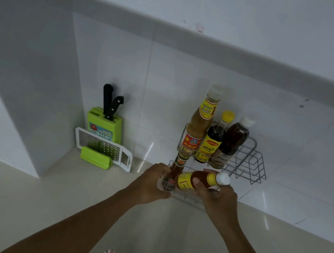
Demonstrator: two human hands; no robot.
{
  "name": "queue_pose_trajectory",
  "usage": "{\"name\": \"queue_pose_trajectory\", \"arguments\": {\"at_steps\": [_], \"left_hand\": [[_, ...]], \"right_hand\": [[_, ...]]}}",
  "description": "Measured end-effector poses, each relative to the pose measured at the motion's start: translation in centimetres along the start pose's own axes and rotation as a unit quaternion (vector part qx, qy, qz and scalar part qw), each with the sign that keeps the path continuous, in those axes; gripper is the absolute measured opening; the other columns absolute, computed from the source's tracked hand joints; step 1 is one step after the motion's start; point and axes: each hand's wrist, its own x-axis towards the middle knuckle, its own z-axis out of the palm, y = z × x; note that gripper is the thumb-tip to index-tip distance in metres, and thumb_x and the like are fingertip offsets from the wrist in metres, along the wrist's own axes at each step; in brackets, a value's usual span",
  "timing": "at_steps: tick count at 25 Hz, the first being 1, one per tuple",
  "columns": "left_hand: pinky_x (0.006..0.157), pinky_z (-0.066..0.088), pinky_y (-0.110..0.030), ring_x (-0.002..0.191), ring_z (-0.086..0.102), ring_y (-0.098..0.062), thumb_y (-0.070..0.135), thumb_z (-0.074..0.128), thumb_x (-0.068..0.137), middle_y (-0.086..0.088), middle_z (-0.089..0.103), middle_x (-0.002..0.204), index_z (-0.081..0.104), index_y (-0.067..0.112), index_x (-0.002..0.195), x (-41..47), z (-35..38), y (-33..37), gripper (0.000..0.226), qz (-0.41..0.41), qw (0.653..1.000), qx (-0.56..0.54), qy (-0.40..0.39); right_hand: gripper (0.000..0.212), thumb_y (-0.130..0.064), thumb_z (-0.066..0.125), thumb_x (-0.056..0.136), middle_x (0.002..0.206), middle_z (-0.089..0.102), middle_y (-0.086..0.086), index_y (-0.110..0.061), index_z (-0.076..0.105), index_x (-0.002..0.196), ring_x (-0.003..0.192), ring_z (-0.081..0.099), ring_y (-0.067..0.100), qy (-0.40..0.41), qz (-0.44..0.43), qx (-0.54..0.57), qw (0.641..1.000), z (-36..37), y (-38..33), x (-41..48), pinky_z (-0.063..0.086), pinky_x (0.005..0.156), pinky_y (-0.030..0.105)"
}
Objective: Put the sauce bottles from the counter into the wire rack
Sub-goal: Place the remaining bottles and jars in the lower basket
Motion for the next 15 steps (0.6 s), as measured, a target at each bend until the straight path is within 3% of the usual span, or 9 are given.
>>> {"name": "queue_pose_trajectory", "arguments": {"at_steps": [2, 5, 9, 12, 15], "left_hand": [[0.080, 0.046, -0.015, 0.103, 0.058, -0.014, 0.021, 0.081, 0.077, 0.000, 0.060, 0.112, 0.054, 0.020, 0.121, 1.0, 0.4, -2.2, 0.052, -0.058, 0.998, -0.025, 0.026], [0.093, 0.044, -0.022, 0.122, 0.056, -0.020, 0.014, 0.068, 0.086, -0.008, 0.056, 0.137, 0.046, 0.017, 0.139, 2.3, 1.6, -4.1, 0.058, -0.128, 0.991, -0.039, 0.001], [0.112, 0.036, -0.029, 0.145, 0.037, -0.022, 0.014, 0.059, 0.091, -0.007, 0.034, 0.160, 0.023, 0.015, 0.156, 3.6, 2.8, -4.4, 0.074, -0.185, 0.981, -0.046, -0.047], [0.111, 0.039, -0.031, 0.141, 0.043, -0.024, 0.012, 0.055, 0.089, -0.007, 0.044, 0.154, 0.035, 0.020, 0.152, 4.0, 3.1, -4.0, 0.067, -0.175, 0.982, -0.034, -0.064], [0.107, 0.045, -0.032, 0.134, 0.051, -0.021, 0.015, 0.053, 0.079, -0.003, 0.054, 0.147, 0.045, 0.031, 0.146, 4.2, 3.0, -4.0, 0.070, -0.160, 0.984, -0.026, -0.074]], "right_hand": [[0.036, -0.022, 0.084, 0.081, 0.094, 0.073, -0.009, -0.028, 0.069, 0.113, 0.076, 0.072, 0.003, 0.026, -0.018, -0.052, 0.998, 0.3, 1.5, 1.3, 0.055, 0.063, 0.015], [0.039, -0.016, 0.087, 0.078, 0.094, 0.068, -0.015, -0.032, 0.066, 0.107, 0.080, 0.067, -0.006, 0.014, -0.020, -0.063, 0.998, 1.3, 2.7, 3.0, 0.051, 0.065, 0.008], [0.036, -0.016, 0.087, 0.077, 0.088, 0.068, -0.014, -0.040, 0.064, 0.091, 0.080, 0.065, 0.002, -0.032, -0.010, -0.102, 0.994, 2.5, 4.4, 5.3, 0.049, 0.068, 0.022], [0.024, -0.022, 0.087, 0.077, 0.082, 0.069, -0.010, -0.028, 0.068, 0.092, 0.074, 0.064, 0.007, -0.055, 0.020, -0.122, 0.991, 3.3, 5.4, 6.7, 0.047, 0.067, 0.025], [0.023, -0.023, 0.085, 0.080, 0.075, 0.058, -0.021, -0.029, 0.064, 0.084, 0.069, 0.056, -0.005, -0.085, 0.029, -0.149, 0.985, 3.9, 5.8, 8.2, 0.039, 0.058, 0.017]]}}
